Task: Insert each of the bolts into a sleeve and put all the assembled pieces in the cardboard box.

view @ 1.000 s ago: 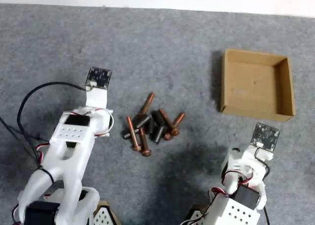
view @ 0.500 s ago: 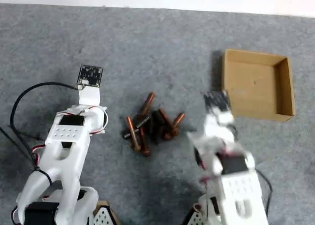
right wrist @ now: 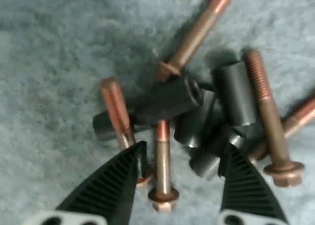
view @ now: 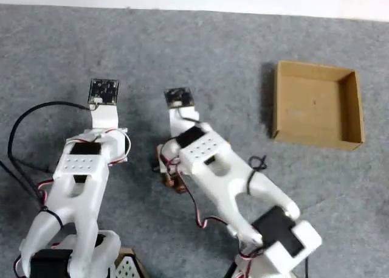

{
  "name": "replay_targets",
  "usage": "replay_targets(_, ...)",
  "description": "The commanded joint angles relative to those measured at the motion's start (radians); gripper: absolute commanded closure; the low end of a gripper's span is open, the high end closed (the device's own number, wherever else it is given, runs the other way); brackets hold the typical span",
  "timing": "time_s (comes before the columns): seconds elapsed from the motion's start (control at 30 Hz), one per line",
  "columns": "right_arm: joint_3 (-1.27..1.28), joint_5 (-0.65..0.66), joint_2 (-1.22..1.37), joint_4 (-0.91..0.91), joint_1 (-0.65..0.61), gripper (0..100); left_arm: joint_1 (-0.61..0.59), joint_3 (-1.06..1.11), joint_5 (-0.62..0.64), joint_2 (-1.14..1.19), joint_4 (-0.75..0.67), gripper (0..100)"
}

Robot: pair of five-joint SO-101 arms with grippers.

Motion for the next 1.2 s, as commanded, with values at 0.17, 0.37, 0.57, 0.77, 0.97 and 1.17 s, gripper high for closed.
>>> replay_targets(0.17, -0.031, -0.055, 0.088, -0.090, 0.033, 78.2, -0.015, -0.005, 0.009, 0.001, -0.020, 99)
replay_targets(0.37, -0.031, -0.055, 0.173, -0.091, 0.084, 78.2, -0.015, -0.005, 0.009, 0.001, -0.020, 99)
replay_targets(0.57, -0.028, -0.055, 0.197, -0.087, 0.111, 78.2, -0.016, -0.005, 0.009, 0.001, -0.020, 99)
replay_targets(0.77, -0.025, -0.054, 0.200, -0.087, 0.111, 78.2, -0.016, -0.005, 0.008, 0.001, -0.021, 99)
replay_targets(0.97, -0.027, -0.052, 0.202, -0.091, 0.113, 78.2, -0.016, -0.005, 0.008, 0.001, -0.021, 99)
replay_targets(1.17, -0.025, -0.049, 0.202, -0.093, 0.113, 80.5, -0.016, -0.005, 0.008, 0.001, -0.021, 99)
